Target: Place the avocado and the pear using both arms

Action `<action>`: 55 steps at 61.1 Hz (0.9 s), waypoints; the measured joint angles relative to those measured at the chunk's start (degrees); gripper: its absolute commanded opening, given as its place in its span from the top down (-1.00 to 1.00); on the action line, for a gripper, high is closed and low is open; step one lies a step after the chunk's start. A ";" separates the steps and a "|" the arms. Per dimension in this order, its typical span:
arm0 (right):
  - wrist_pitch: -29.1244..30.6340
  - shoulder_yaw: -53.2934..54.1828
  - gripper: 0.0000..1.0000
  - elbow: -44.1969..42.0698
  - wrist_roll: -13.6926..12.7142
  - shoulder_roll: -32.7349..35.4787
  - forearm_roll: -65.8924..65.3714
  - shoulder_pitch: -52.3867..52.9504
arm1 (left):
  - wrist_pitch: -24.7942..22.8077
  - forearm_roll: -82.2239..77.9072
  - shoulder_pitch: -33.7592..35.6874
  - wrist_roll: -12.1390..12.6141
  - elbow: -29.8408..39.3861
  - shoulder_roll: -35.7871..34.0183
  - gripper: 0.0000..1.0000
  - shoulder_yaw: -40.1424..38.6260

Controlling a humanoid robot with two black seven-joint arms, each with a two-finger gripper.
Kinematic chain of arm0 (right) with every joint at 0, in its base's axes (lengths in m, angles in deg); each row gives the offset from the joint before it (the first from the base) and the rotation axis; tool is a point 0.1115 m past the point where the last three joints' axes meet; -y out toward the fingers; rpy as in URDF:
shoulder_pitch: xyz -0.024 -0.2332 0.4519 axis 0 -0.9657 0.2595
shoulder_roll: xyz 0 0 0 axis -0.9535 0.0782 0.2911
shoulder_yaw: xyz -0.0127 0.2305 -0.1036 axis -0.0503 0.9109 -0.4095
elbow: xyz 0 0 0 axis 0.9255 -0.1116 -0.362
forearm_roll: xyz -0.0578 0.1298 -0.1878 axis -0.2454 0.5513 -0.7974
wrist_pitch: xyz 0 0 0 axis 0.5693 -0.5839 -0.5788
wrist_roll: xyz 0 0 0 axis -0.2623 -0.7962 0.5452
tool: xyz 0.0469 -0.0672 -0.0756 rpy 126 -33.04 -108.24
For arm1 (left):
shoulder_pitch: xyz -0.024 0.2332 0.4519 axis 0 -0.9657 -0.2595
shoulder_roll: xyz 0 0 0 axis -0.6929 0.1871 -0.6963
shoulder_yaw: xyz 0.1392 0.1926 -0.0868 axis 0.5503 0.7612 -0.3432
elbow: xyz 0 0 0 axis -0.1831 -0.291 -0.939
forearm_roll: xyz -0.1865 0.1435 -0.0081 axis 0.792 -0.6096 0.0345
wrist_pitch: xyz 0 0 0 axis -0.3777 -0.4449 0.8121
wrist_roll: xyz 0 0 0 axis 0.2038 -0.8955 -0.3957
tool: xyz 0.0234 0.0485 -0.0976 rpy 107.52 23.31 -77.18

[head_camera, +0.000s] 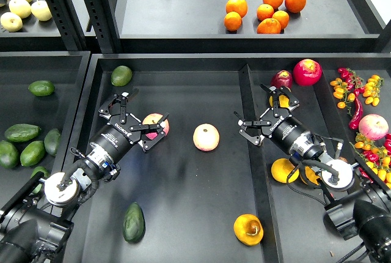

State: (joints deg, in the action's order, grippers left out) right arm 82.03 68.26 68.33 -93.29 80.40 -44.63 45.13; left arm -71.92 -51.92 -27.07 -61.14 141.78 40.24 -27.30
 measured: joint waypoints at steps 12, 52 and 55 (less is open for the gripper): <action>0.00 0.00 -0.99 0.09 -0.07 0.00 0.00 0.00 | 0.00 -0.03 0.00 0.25 -0.21 0.00 -0.99 -0.06; 0.00 -0.06 -0.99 0.14 -0.31 0.00 0.00 -0.08 | 0.00 0.05 3.02 8.69 0.65 -0.01 -0.97 -1.13; 0.00 -0.08 -0.99 0.14 -0.36 0.00 0.00 -0.08 | 0.00 0.09 4.31 9.17 0.71 -0.25 -0.97 -0.35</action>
State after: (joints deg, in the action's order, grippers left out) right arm 82.03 68.18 68.47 -93.65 80.39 -44.63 45.05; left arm -71.92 -51.83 -22.75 -51.97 142.48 39.99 -27.66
